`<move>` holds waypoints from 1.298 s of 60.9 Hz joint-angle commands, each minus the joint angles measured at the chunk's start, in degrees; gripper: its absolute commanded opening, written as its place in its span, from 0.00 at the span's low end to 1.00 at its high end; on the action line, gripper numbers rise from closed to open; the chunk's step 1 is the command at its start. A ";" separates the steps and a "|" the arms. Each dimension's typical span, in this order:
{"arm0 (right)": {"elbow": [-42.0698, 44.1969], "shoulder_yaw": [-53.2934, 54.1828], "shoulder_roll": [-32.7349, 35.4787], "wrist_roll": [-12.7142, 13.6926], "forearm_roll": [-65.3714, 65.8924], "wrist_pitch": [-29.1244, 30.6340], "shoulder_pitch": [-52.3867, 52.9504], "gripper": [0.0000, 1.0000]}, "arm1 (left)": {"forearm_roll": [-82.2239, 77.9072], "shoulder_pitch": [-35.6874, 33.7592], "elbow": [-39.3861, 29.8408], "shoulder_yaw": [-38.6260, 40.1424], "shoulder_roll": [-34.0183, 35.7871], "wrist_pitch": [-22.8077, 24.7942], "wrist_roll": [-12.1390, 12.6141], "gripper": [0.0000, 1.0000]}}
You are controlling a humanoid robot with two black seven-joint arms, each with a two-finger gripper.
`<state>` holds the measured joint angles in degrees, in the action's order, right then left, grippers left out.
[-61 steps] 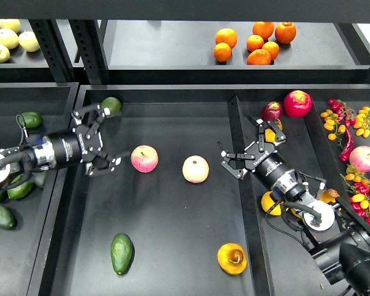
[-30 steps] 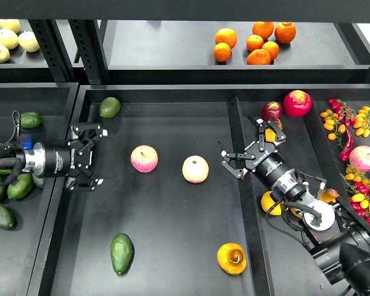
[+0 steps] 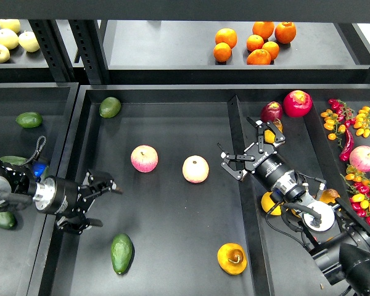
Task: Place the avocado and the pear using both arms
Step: 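Swing the left gripper toward the dark green avocado nearest the robot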
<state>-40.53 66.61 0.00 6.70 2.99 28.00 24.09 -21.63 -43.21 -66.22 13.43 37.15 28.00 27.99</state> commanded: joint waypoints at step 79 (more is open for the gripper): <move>0.10 0.10 0.00 -0.03 0.00 0.00 -0.44 0.99 | -13.17 1.20 9.00 -3.67 -11.40 0.00 0.01 0.99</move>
<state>-40.43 66.71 0.00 6.67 2.98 28.00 23.65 -34.79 -42.03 -57.44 10.01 26.43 28.00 28.00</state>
